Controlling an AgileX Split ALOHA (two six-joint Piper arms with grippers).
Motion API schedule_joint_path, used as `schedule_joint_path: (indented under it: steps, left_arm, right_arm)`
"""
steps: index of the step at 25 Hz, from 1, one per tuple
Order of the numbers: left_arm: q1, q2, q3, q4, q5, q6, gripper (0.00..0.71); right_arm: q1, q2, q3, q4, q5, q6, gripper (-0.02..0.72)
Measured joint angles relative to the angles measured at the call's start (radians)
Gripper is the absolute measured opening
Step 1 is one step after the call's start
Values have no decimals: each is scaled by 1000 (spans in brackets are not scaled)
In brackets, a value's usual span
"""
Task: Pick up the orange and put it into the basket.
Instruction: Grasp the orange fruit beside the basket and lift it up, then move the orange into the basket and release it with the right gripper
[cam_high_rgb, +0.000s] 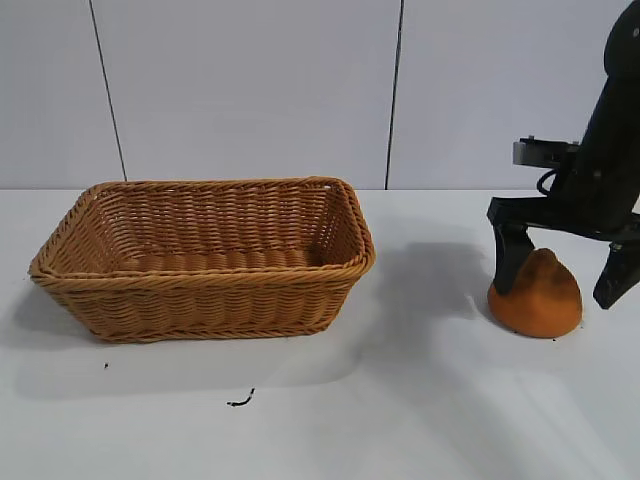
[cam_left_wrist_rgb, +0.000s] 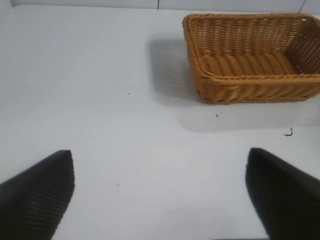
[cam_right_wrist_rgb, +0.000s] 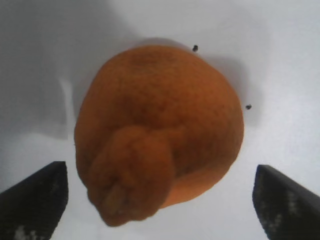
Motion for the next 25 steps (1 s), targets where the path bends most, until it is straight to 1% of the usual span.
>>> schedule_joint_path:
  steps: [1, 3, 6, 7, 8, 10, 12, 14, 17, 20, 23, 25]
  left_arm:
    - [0, 0, 0, 0, 0, 0, 666]
    - [0, 0, 0, 0, 0, 0, 666]
    - [0, 0, 0, 0, 0, 0, 666]
    - [0, 0, 0, 0, 0, 0, 666]
    - [0, 0, 0, 0, 0, 0, 666]
    - [0, 0, 0, 0, 0, 0, 666]
    - [0, 0, 0, 0, 0, 0, 666]
    - [0, 0, 0, 0, 0, 0, 666]
    - [0, 0, 0, 0, 0, 0, 666]
    - [0, 0, 0, 0, 0, 0, 666]
    - [0, 0, 0, 0, 0, 0, 666]
    - [0, 0, 0, 0, 0, 0, 666]
  right_arm:
    - [0, 0, 0, -3, -1, 0, 599]
    - [0, 0, 0, -9, -4, 0, 433]
    - [0, 0, 0, -25, -3, 0, 111]
    - [0, -1, -1, -29, -2, 0, 50]
    - [0, -5, -2, -35, 0, 0, 17]
    - [0, -9, -3, -36, 0, 0, 8]
    - [0, -24, -28, -40, 29, 0, 8]
    - [0, -33, -62, -41, 65, 0, 8]
    - [0, -61, -168, -51, 159, 0, 8]
    - [0, -84, -293, -49, 248, 0, 8]
    - [0, -93, -400, -49, 295, 1, 8]
    - [0, -93, -453, -49, 310, 3, 8]
